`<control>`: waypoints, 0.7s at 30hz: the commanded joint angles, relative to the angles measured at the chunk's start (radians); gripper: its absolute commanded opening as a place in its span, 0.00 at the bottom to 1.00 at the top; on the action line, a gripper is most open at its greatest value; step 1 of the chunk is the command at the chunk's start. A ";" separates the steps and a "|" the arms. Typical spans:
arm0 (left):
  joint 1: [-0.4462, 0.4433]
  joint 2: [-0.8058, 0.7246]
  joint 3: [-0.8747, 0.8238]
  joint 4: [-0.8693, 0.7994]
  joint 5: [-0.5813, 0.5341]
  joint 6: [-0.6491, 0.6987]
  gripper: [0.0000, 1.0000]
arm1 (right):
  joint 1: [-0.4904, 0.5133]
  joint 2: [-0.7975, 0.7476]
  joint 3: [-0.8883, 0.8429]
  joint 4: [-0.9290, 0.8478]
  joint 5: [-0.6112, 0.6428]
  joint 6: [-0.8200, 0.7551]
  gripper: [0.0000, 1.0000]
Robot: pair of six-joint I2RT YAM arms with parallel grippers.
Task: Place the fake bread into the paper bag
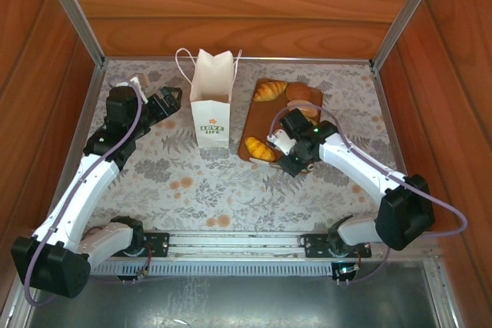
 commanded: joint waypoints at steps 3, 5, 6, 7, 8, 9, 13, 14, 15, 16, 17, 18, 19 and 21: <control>0.005 -0.015 -0.008 -0.014 -0.012 0.013 1.00 | 0.005 0.012 0.006 0.004 0.003 0.026 0.53; 0.005 -0.014 -0.006 -0.014 -0.012 0.013 1.00 | 0.006 0.012 0.006 0.002 0.009 0.026 0.50; 0.006 -0.014 -0.005 -0.014 -0.012 0.012 1.00 | 0.006 0.011 0.006 0.001 0.012 0.026 0.48; 0.007 -0.014 -0.002 -0.013 -0.012 0.013 1.00 | 0.005 0.012 0.008 0.001 0.015 0.026 0.47; 0.005 -0.014 -0.001 -0.014 -0.011 0.015 1.00 | 0.006 0.011 0.011 -0.001 0.017 0.026 0.45; 0.005 -0.013 -0.001 -0.015 -0.012 0.015 1.00 | 0.005 0.009 0.012 -0.002 0.019 0.026 0.44; 0.006 -0.008 0.002 -0.015 -0.014 0.018 1.00 | 0.006 -0.008 0.012 0.007 0.024 0.024 0.38; 0.005 -0.006 0.003 -0.015 -0.016 0.017 1.00 | 0.005 -0.015 0.014 0.010 0.025 0.023 0.37; 0.006 -0.007 0.005 -0.016 -0.018 0.017 1.00 | 0.005 -0.022 0.014 0.014 0.028 0.023 0.37; 0.006 -0.005 0.006 -0.016 -0.018 0.017 1.00 | 0.005 -0.029 0.014 0.016 0.030 0.023 0.37; 0.007 -0.004 0.008 -0.016 -0.016 0.017 1.00 | 0.005 -0.038 0.013 0.018 0.031 0.022 0.37; 0.007 -0.002 0.009 -0.016 -0.016 0.017 1.00 | 0.005 -0.048 0.016 0.019 0.032 0.020 0.37; 0.007 -0.001 0.011 -0.016 -0.013 0.017 1.00 | 0.005 -0.056 0.018 0.020 0.033 0.020 0.37; 0.007 0.004 0.015 -0.015 -0.010 0.017 1.00 | 0.006 -0.079 0.021 0.023 0.036 0.018 0.37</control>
